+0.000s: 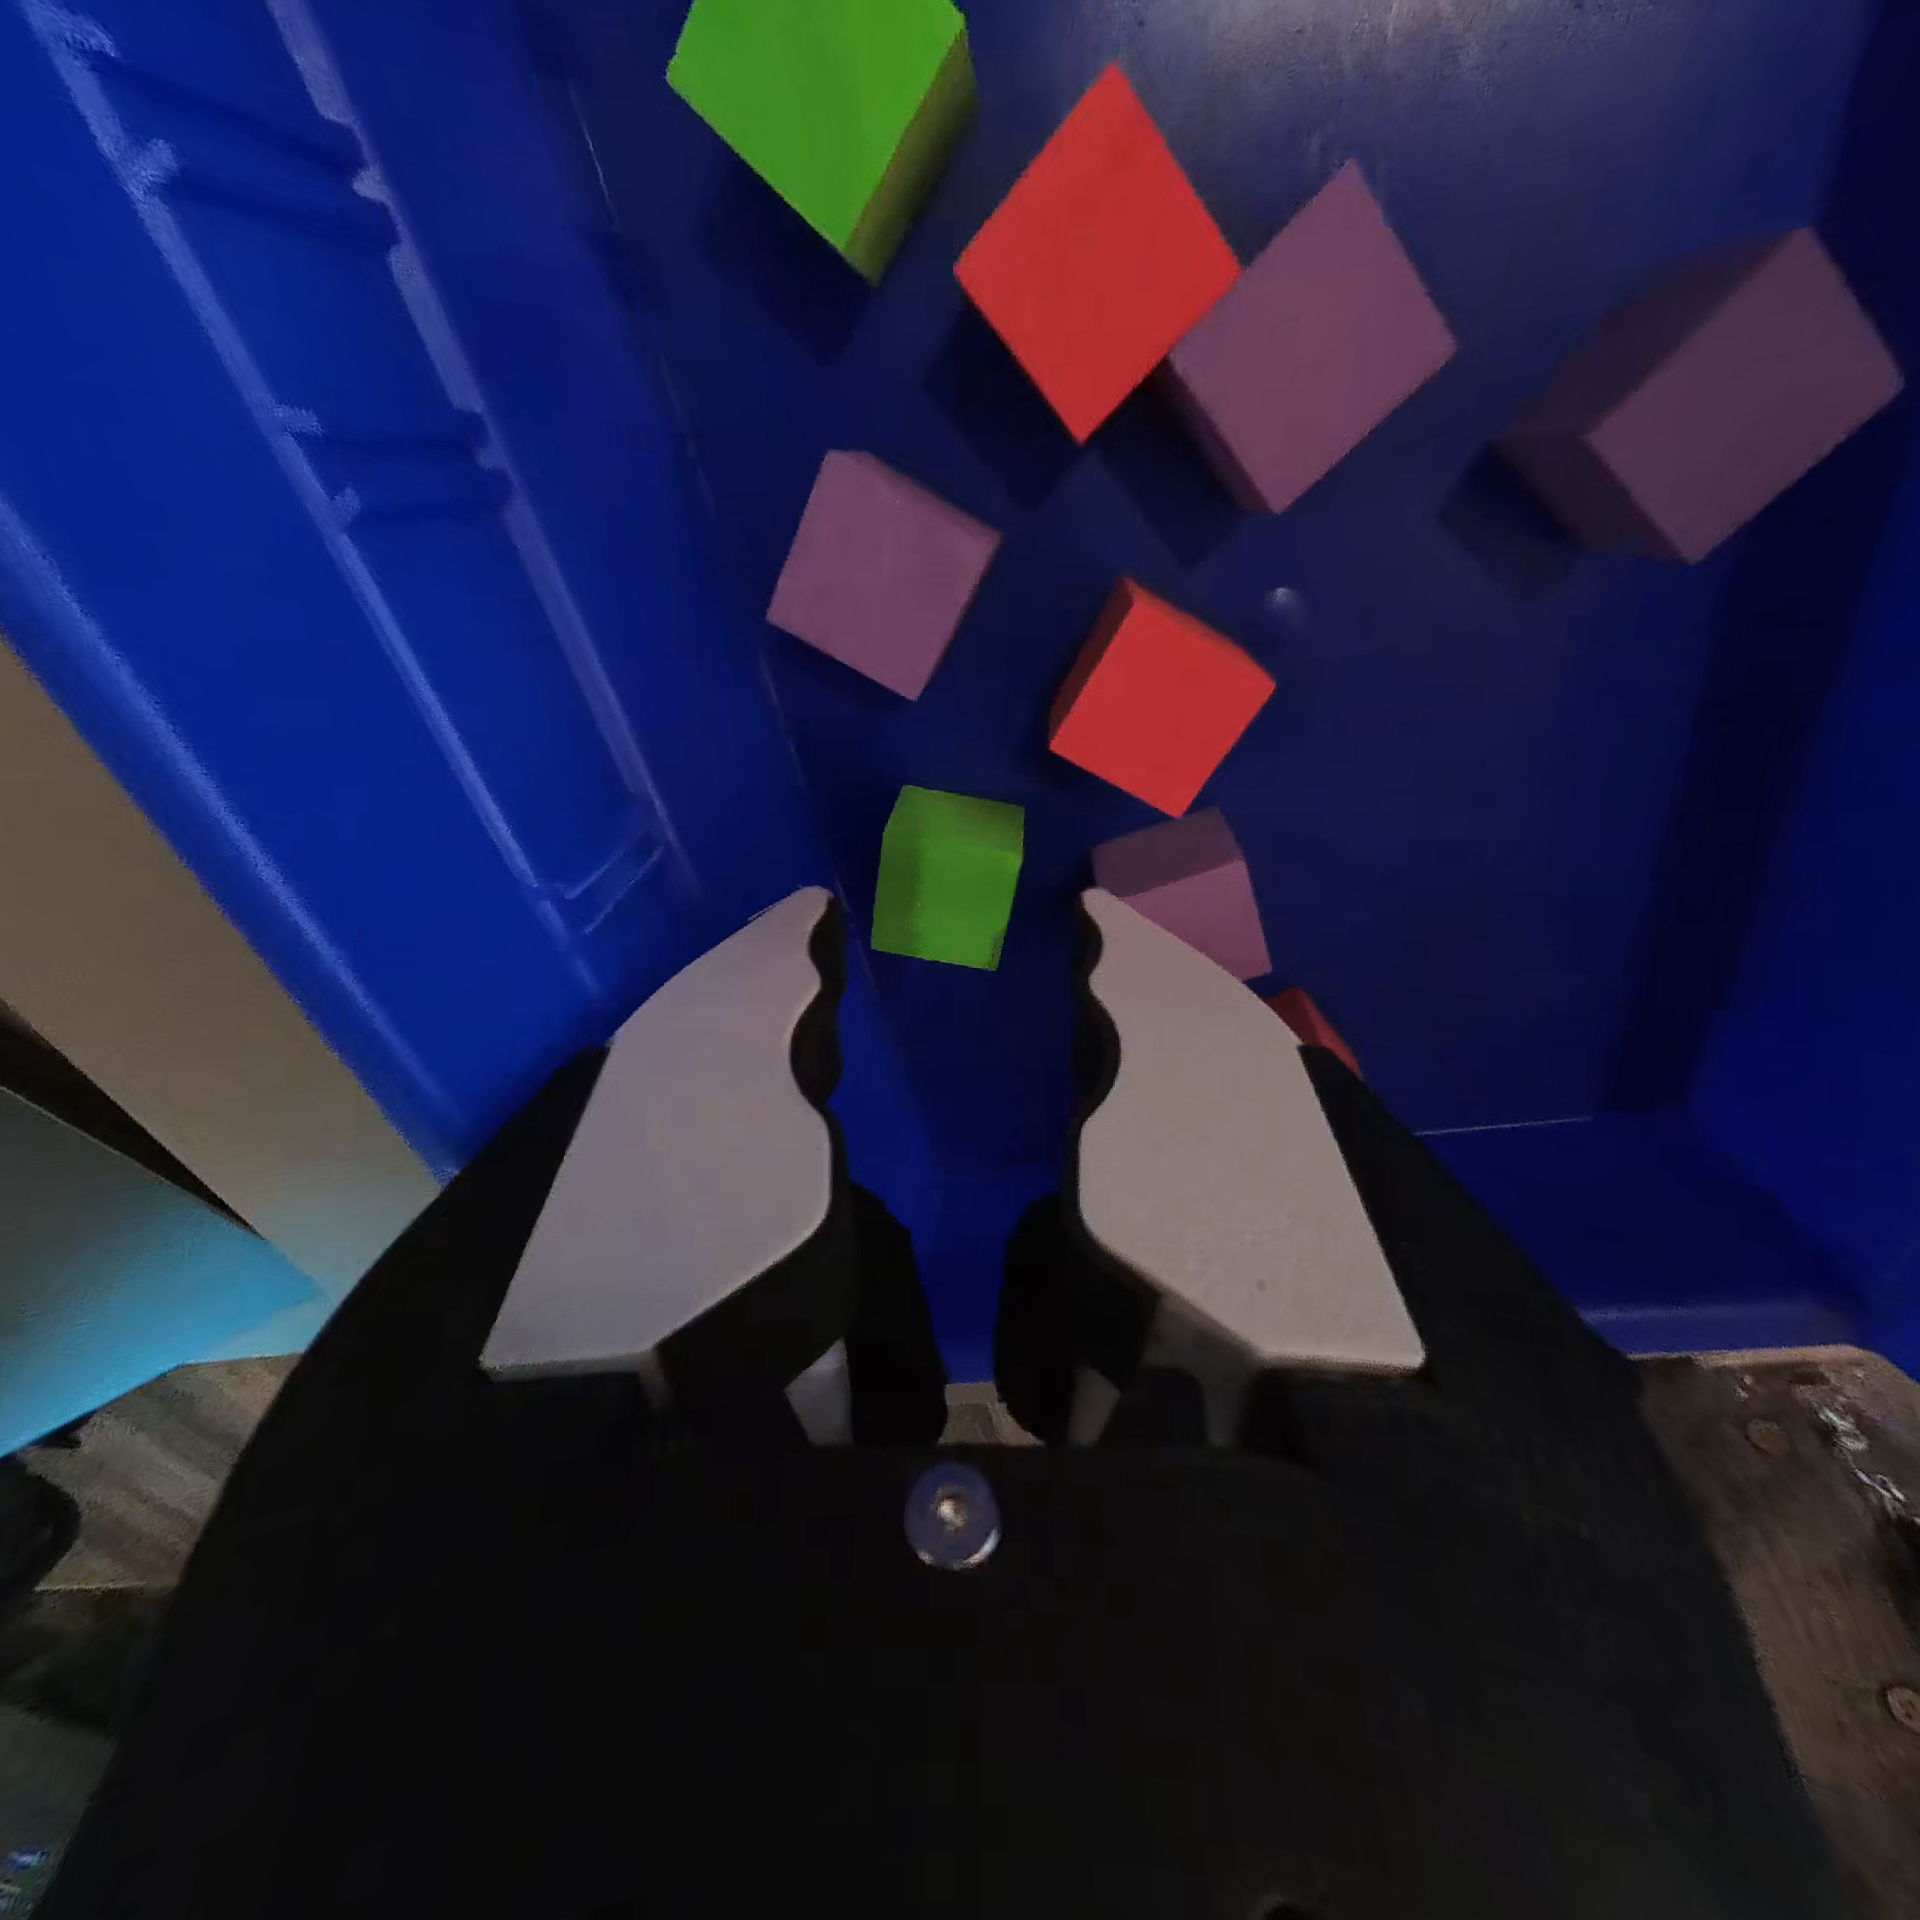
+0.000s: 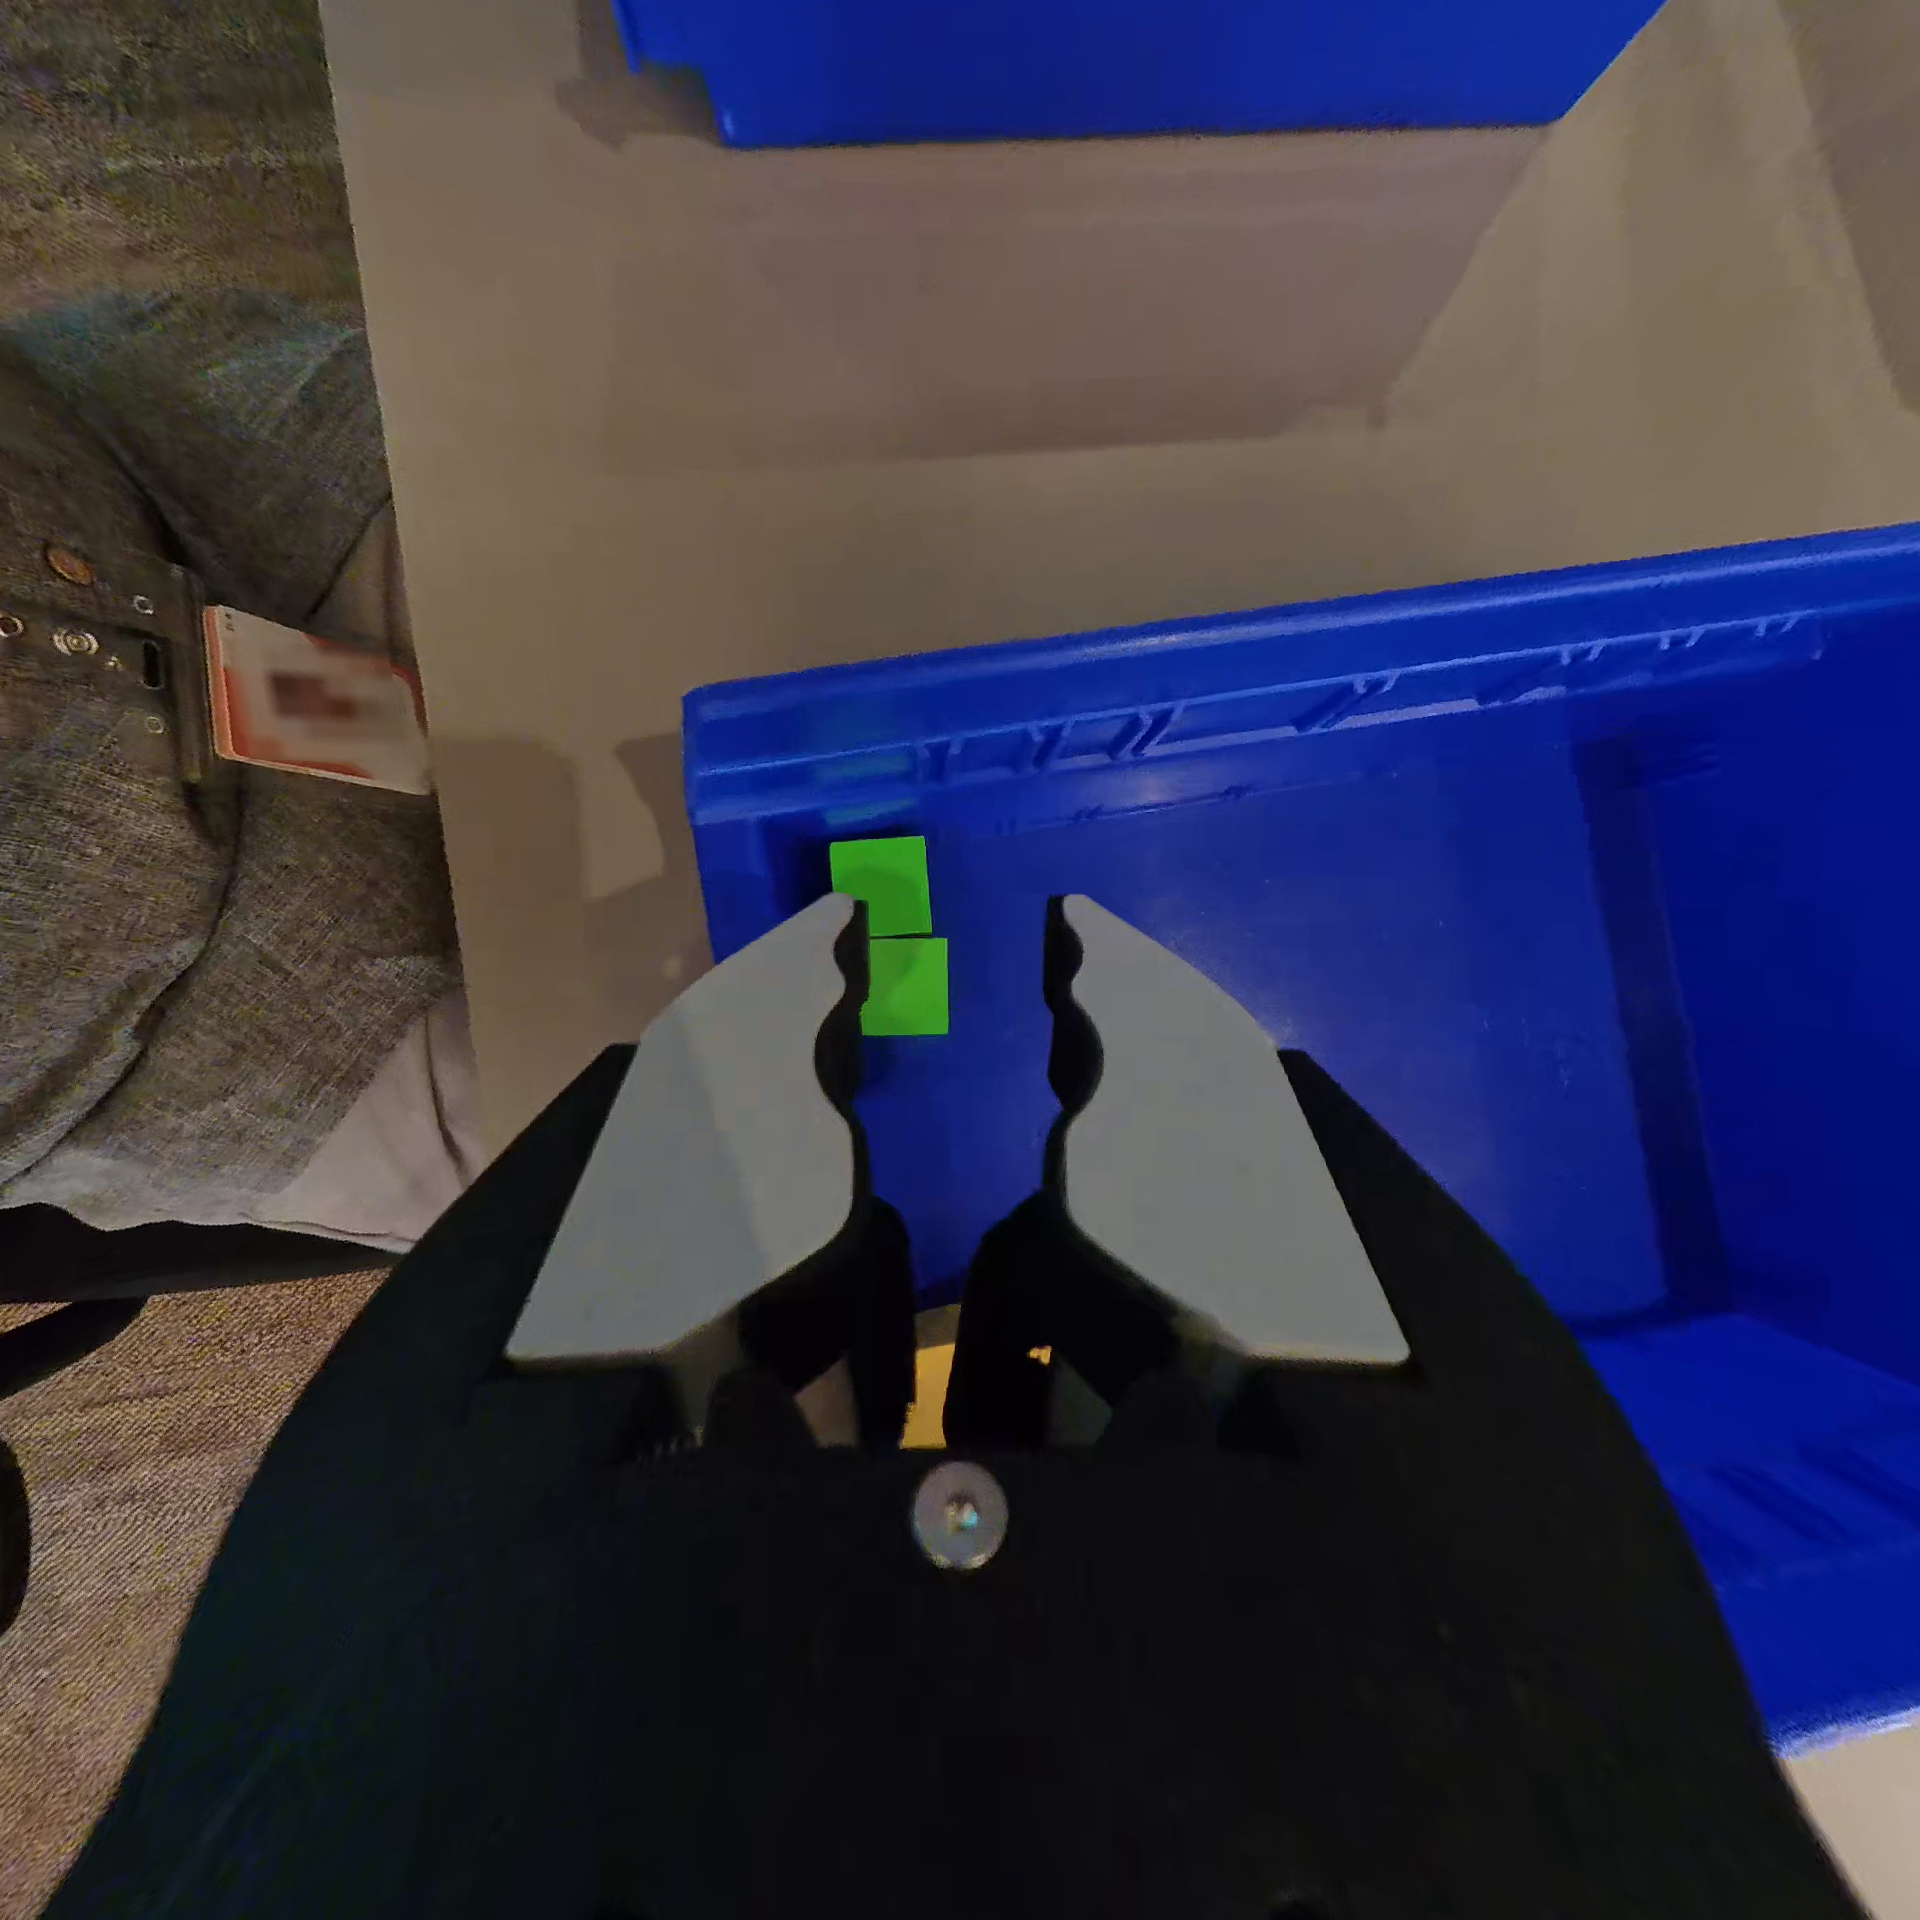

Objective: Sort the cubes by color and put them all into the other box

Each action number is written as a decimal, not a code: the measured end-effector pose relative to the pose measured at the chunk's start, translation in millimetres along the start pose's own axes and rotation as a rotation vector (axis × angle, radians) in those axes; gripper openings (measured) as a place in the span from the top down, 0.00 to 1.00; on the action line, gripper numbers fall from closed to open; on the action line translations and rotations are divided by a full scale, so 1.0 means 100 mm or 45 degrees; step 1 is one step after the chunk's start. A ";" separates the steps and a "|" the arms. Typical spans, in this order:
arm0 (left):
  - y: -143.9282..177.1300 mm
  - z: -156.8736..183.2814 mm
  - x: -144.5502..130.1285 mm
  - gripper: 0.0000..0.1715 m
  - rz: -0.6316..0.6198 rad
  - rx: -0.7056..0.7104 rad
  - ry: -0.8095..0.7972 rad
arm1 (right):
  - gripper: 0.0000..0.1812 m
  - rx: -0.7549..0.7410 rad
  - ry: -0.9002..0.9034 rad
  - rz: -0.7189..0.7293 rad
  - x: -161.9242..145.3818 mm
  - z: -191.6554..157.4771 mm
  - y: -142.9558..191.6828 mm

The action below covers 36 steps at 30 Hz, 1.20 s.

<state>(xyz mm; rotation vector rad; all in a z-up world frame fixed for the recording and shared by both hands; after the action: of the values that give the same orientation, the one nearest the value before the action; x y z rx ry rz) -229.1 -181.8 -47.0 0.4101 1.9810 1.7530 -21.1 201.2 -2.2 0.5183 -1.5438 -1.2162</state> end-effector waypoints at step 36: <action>0.80 0.82 -0.91 0.83 0.573 -1.944 -0.688 | 0.73 -0.354 0.317 0.941 1.25 -0.73 -0.06</action>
<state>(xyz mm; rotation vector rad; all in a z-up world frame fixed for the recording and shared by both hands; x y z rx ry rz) -115.4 -146.3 37.5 0.6367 -0.0944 2.4495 -0.3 65.4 45.2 -0.0930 -1.1630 -0.7317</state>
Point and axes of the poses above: each gripper's, where its closed fingertips meet, y back along the fingers, x out of its top, z = x × y across the jaws, the point moved 9 cm from there along y, back along the fingers, and after that the axes turned 8 degrees about -z, right-handed, at the moved point
